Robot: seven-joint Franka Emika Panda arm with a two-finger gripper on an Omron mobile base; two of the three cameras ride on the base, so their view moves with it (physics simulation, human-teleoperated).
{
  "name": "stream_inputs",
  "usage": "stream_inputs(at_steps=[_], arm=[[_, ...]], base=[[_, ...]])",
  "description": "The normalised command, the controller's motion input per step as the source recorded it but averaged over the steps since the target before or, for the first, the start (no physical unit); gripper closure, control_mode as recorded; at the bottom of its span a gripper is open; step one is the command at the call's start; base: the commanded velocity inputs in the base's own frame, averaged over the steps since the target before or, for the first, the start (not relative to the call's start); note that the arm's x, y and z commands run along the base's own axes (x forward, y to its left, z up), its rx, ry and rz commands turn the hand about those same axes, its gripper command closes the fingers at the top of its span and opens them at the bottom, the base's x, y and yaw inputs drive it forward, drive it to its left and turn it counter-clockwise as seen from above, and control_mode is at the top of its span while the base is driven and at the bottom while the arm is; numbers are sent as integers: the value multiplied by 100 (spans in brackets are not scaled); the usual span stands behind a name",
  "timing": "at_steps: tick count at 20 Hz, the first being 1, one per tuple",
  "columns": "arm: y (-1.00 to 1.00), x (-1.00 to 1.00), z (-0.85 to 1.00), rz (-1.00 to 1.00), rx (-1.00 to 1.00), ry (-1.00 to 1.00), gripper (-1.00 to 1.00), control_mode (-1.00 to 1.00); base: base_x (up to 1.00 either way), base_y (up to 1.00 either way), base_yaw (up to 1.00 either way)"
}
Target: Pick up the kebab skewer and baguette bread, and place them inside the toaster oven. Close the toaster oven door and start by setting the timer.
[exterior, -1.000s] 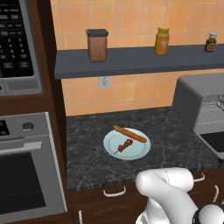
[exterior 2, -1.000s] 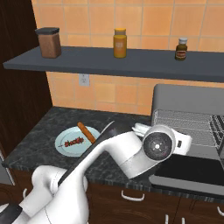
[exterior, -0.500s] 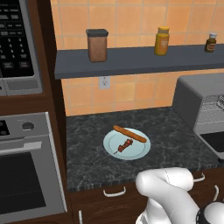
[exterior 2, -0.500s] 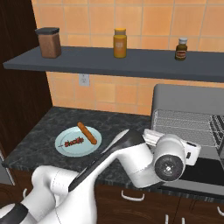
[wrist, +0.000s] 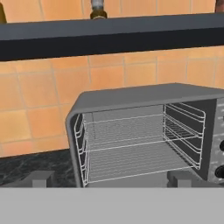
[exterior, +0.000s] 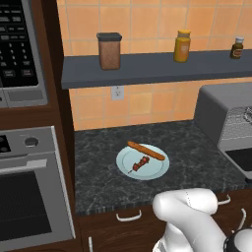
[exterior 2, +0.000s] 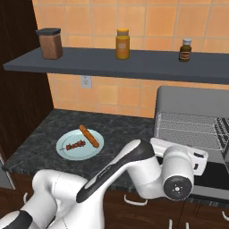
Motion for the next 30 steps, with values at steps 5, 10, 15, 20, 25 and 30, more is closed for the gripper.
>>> stream_inputs(at_steps=[5, 10, 15, 20, 25, 30], arm=[[-8, 0, -6, 0, -10, -4, -100, -100], [-7, 11, -2, 0, -7, -5, -100, -100], [0, 48, 0, 0, -5, 0, -100, -100], [-30, 31, -15, 0, -4, 0, -100, -100], [-8, 31, -27, 1, -5, 0, -100, -100], [-7, 42, 0, 0, 0, 0, -100, -100]], base=[[0, 0, 0], [0, 0, 0], [0, 0, 0], [0, 0, 0], [0, 0, 0], [0, 0, 0]])
